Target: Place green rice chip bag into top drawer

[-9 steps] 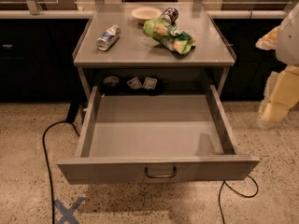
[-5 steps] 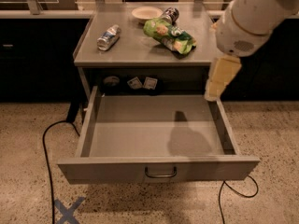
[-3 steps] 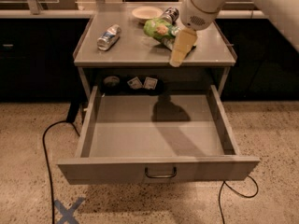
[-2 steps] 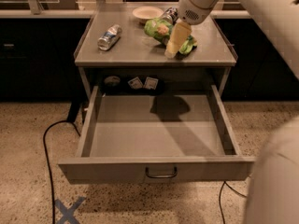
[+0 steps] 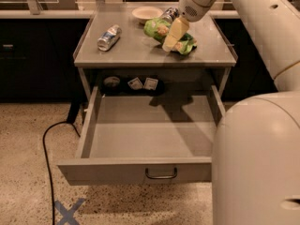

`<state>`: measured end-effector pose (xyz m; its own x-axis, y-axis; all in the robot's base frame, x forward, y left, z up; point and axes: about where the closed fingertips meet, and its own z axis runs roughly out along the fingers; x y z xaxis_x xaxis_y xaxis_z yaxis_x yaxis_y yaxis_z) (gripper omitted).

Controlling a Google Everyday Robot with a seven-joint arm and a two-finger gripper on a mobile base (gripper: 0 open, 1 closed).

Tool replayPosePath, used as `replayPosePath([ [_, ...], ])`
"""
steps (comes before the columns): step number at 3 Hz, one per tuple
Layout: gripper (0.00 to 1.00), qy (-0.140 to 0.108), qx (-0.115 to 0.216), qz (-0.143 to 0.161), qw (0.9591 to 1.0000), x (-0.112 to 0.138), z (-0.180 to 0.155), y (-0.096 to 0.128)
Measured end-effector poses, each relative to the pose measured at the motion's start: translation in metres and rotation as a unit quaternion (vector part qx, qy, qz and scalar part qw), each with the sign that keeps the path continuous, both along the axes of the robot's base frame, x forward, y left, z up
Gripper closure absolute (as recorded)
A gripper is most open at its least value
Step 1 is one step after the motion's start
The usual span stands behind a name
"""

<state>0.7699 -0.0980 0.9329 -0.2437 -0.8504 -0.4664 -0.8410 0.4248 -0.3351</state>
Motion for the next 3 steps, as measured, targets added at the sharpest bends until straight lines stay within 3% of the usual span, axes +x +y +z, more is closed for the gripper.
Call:
replayPosePath([
  [2, 0.0, -0.008, 0.005, 0.0, 0.9999, 0.011, -0.006, 0.004],
  [3, 0.0, -0.023, 0.008, 0.004, 0.9997, 0.042, -0.022, 0.02],
])
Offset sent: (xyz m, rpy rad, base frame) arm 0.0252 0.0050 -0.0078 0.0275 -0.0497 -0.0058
